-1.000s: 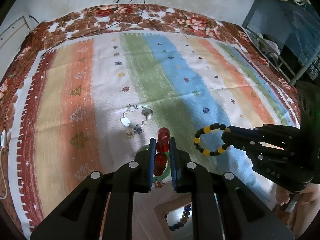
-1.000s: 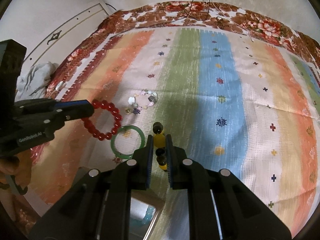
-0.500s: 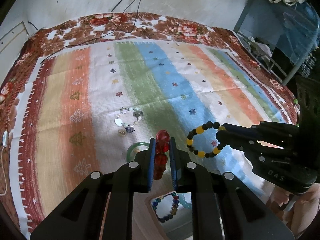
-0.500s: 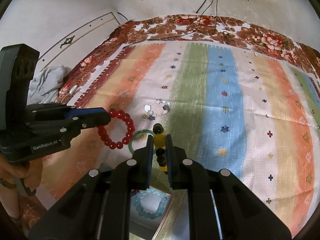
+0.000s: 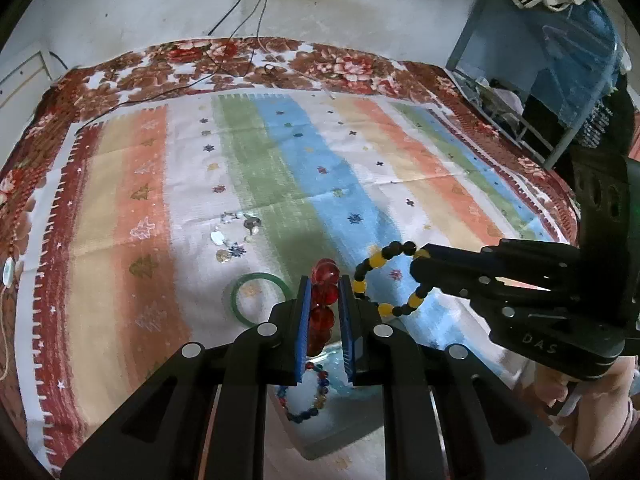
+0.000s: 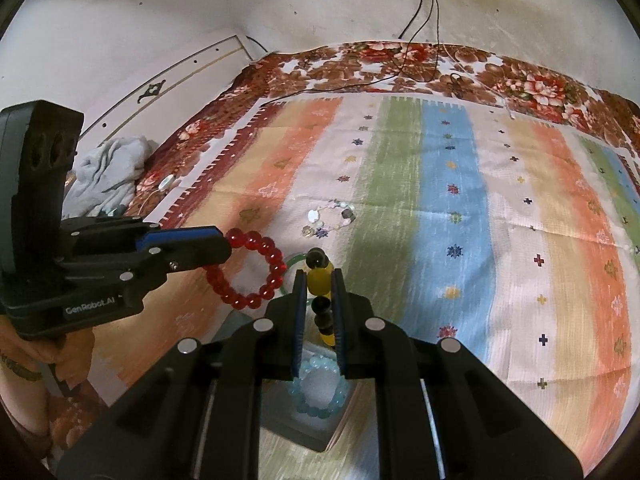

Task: Organize jewelry
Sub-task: 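Open both tools to drop the bracelets into the tin, then move left tool to green jade bangle while right tool approaches white charm bracelet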

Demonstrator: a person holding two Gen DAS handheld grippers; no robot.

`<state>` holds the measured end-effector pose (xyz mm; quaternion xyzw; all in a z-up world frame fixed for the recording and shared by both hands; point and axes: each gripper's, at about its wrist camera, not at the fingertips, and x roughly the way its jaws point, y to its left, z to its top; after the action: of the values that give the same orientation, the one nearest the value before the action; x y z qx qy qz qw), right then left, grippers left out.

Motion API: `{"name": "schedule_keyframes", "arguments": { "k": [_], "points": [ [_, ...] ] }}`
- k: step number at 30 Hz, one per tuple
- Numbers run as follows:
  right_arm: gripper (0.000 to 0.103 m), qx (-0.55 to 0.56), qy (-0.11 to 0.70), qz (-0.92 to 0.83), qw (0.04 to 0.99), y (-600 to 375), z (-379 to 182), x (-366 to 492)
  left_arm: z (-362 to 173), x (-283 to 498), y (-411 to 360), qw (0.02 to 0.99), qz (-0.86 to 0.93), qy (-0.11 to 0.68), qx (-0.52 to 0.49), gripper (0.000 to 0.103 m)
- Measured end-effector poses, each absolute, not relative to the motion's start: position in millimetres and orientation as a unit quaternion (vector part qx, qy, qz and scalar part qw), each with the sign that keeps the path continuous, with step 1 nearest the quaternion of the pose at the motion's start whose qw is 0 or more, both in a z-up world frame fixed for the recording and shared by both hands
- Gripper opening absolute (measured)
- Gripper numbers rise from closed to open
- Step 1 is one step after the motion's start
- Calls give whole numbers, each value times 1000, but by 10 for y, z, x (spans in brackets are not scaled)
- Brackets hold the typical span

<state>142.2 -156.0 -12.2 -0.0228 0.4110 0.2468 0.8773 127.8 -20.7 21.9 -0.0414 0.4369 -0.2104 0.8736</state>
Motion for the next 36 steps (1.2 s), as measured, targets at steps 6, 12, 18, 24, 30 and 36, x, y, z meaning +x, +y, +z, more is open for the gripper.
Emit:
{"name": "schedule_keyframes", "arguments": {
  "k": [6,12,18,24,30,36],
  "points": [
    [13,-23,409,257,876,-1553,-105,1297,203,1106,-238,872,-218,437,-43,13],
    [13,-25,411,264,872,-1542,-128,1155,175,944,-233,871,-222,436,-48,13],
    [13,-26,420,266,867,-1533,-214,1000,103,826,-248,868,-220,443,-46,13],
    [13,-23,425,270,864,-1536,-252,940,73,791,-267,866,-218,447,-49,13],
    [52,-29,426,251,869,-1563,-296,971,47,818,-184,876,-182,445,-42,31],
    [52,-23,435,243,867,-1591,-375,1083,-42,969,0,873,-160,457,-53,34]
  ]
}}
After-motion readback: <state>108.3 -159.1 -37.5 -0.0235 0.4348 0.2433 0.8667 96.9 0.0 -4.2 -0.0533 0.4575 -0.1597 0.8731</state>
